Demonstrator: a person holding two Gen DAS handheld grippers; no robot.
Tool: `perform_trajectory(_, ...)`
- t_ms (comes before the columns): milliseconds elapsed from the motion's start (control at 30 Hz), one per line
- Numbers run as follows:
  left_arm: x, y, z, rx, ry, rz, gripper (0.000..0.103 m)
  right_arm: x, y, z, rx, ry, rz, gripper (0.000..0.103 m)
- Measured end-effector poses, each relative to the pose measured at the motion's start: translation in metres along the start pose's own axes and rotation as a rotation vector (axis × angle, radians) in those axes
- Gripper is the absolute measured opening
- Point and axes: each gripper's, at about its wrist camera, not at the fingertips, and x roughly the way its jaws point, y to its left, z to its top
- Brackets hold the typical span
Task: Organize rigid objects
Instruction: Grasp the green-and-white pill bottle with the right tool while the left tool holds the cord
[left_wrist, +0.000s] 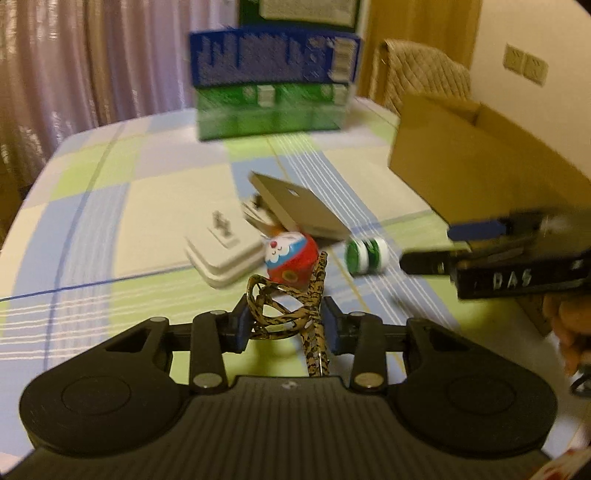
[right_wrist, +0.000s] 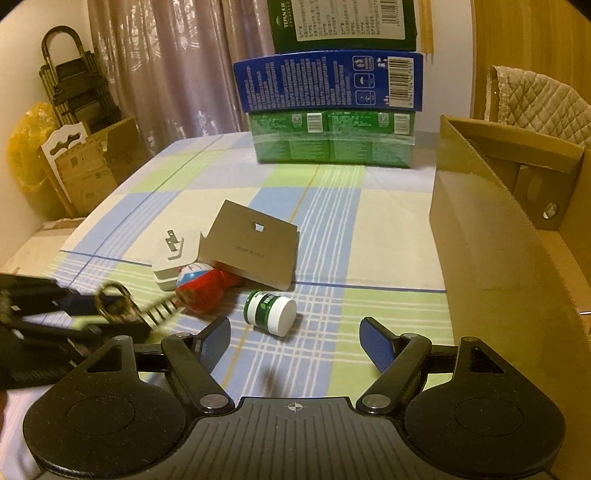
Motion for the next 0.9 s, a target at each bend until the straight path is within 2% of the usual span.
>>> perform_trajectory(100,-0.005,0.008,0.006,-0.029,-0.031,0.020,0.033,0.006,0.003,0.000,-0.003,-0.002,0.011,0.074)
perform_trajectory(233,-0.006,0.009,0.012,-0.034,-0.043,0.025,0.033,0.016,0.006,0.000,0.000,0.014,0.037,0.059)
perform_trajectory(433,-0.006,0.014,0.017,-0.063,-0.059,0.041,0.033,0.036,0.003,0.001,0.052,0.024,0.060,0.057)
perform_trajectory(700,-0.006,0.017,0.020,-0.087,-0.065,0.039,0.033,0.059,0.010,0.007,0.031,0.027,0.060,0.054)
perform_trajectory(767,-0.006,0.018,0.020,-0.092,-0.064,0.040,0.033,0.064,0.013,0.007,0.011,0.033,0.041,0.050)
perform_trajectory(900,-0.004,0.018,0.022,-0.094,-0.060,0.041,0.033,0.065,0.016,0.006,-0.020,0.032,0.007,0.035)
